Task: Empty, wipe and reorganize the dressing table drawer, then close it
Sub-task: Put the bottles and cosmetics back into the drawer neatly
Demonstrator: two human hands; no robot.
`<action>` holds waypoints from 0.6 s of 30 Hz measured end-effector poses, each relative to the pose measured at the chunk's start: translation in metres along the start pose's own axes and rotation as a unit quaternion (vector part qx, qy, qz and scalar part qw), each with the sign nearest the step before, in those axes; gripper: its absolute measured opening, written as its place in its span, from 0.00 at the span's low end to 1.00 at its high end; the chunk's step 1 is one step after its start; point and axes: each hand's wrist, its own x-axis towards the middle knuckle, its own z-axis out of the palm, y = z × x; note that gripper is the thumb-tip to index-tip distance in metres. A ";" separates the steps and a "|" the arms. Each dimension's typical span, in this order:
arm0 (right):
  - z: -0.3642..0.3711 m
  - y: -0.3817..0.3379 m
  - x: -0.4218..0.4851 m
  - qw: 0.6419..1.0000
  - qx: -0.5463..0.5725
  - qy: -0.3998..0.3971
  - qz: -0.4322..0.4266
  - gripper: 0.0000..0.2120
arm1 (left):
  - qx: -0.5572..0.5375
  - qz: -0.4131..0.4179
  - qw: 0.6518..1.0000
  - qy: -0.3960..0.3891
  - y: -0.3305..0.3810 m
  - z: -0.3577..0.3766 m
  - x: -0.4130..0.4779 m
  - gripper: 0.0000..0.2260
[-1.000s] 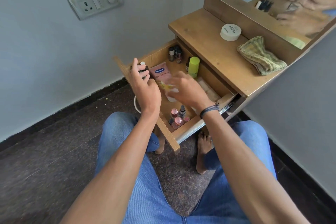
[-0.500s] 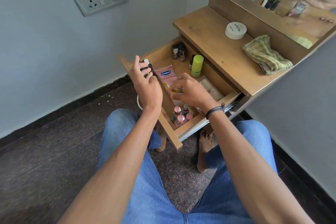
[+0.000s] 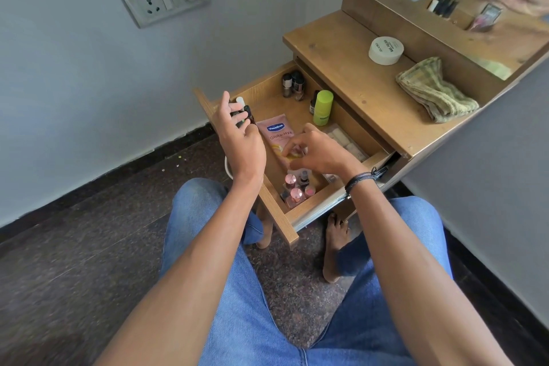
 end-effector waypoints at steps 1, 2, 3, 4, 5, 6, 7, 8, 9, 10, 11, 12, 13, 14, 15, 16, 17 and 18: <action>-0.002 0.000 -0.001 1.000 -0.001 -0.005 -0.004 0.14 | 0.002 0.000 1.000 0.000 0.000 0.000 0.000 0.30; -0.003 0.001 -0.001 1.000 -0.001 -0.009 -0.009 0.14 | 0.003 0.001 1.000 -0.001 0.001 0.000 0.000 0.30; -0.005 0.001 -0.001 1.000 0.001 -0.013 -0.012 0.14 | 0.004 0.000 1.000 -0.001 0.001 0.000 0.000 0.30; -0.006 0.001 -0.001 1.000 0.004 -0.017 -0.013 0.13 | 0.004 -0.001 1.000 -0.002 0.001 0.000 0.000 0.30; -0.007 0.001 -0.002 1.000 0.005 -0.023 -0.012 0.13 | 0.004 -0.001 1.000 -0.002 0.002 0.000 0.000 0.30; -0.008 0.000 -0.002 1.000 0.004 -0.029 -0.011 0.13 | 0.004 -0.001 1.000 -0.002 0.002 0.000 0.000 0.30; -0.008 0.000 -0.002 0.999 0.003 -0.035 -0.011 0.13 | 0.005 -0.001 1.000 -0.003 0.002 0.000 0.000 0.30; -0.009 -0.001 -0.003 0.999 0.003 -0.038 -0.013 0.13 | 0.007 -0.001 1.000 -0.004 0.002 0.000 0.000 0.30; -0.009 -0.002 -0.003 0.999 0.005 -0.042 -0.015 0.13 | 0.008 0.000 1.000 -0.005 0.002 0.000 0.000 0.30; -0.008 -0.002 -0.004 0.999 0.013 -0.045 -0.017 0.13 | 0.009 0.000 1.000 -0.005 0.001 -0.001 0.001 0.30; -0.008 -0.002 -0.005 0.998 0.023 -0.048 -0.017 0.13 | 0.009 0.000 1.000 -0.005 0.001 -0.001 0.001 0.30; -0.008 -0.002 -0.005 0.998 0.033 -0.050 -0.017 0.14 | 0.009 0.001 1.000 -0.006 0.001 -0.001 0.001 0.30; -0.007 -0.001 -0.005 0.998 0.039 -0.052 -0.017 0.14 | 0.010 0.002 1.000 -0.007 0.001 0.000 0.001 0.30; -0.007 -0.001 -0.005 0.998 0.040 -0.052 -0.019 0.14 | 0.011 0.003 1.000 -0.008 0.001 0.000 0.000 0.30; -0.007 -0.001 -0.005 0.998 0.040 -0.050 -0.021 0.14 | 0.012 0.004 1.000 -0.008 0.000 0.000 0.000 0.30; -0.008 0.000 -0.006 0.998 0.043 -0.047 -0.022 0.14 | 0.014 0.005 1.000 -0.009 0.000 0.000 0.000 0.30; -0.008 0.000 -0.006 0.997 0.053 -0.043 -0.024 0.13 | 0.015 0.005 1.000 -0.009 0.000 0.000 0.001 0.30; -0.010 0.001 -0.007 0.997 0.067 -0.040 -0.029 0.12 | 0.018 0.006 1.000 -0.010 0.000 0.000 0.001 0.30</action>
